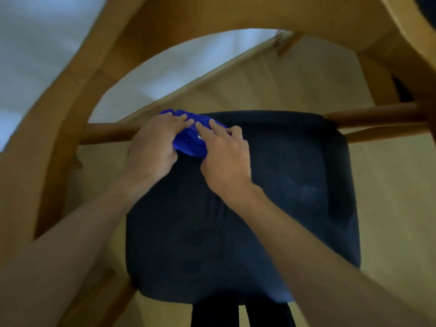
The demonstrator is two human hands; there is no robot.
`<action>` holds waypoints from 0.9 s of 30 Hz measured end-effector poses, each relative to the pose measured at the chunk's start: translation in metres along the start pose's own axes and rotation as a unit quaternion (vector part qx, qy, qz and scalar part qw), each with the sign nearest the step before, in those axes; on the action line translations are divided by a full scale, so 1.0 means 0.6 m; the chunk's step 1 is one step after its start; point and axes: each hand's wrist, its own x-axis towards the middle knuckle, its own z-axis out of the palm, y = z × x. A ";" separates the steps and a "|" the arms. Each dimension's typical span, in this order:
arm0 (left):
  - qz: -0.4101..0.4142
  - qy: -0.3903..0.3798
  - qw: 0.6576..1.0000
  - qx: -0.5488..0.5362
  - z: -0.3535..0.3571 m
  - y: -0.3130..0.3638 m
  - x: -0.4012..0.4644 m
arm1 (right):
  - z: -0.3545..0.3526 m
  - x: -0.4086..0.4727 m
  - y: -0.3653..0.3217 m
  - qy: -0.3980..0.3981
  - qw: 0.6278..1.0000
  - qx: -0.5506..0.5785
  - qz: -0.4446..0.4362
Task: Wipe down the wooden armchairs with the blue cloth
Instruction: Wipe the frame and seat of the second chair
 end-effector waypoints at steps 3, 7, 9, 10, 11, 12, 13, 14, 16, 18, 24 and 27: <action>0.041 0.073 0.995 0.045 -0.005 0.035 0.013 | -0.054 0.020 0.056 0.006 0.992 0.116 -0.054; 0.132 0.142 0.978 0.073 -0.025 0.086 0.114 | -0.119 0.079 0.112 0.118 0.984 0.127 -0.040; 0.112 0.085 0.987 0.075 -0.023 0.094 0.142 | -0.114 0.101 0.118 0.076 0.993 0.082 -0.033; 0.090 0.056 0.992 0.072 -0.014 0.088 0.139 | -0.101 0.103 0.114 0.043 0.998 0.044 -0.028; 0.065 0.043 0.995 0.060 -0.003 0.078 0.125 | -0.082 0.098 0.107 0.027 0.999 0.011 -0.023; 0.045 0.052 0.997 0.034 0.012 0.066 0.101 | -0.060 0.083 0.098 0.030 0.999 -0.011 -0.026; 0.031 0.077 0.997 0.000 0.025 0.059 0.068 | -0.039 0.063 0.087 0.049 0.998 -0.013 -0.034; 0.013 0.108 0.994 -0.030 0.036 0.056 0.032 | -0.021 0.039 0.078 0.069 0.997 0.002 -0.045; -0.027 0.131 0.989 -0.054 0.059 0.059 -0.046 | 0.006 -0.018 0.074 0.062 0.995 0.041 -0.072; -0.040 0.114 0.991 -0.052 0.080 0.064 -0.130 | 0.025 -0.079 0.081 0.013 0.993 0.050 -0.110; -0.020 -0.092 0.995 -0.037 0.033 0.057 -0.186 | -0.014 -0.109 0.086 -0.142 0.978 0.094 -0.120; -0.045 -0.147 0.982 -0.108 -0.039 0.021 -0.062 | -0.071 -0.014 0.069 -0.086 0.980 0.153 -0.092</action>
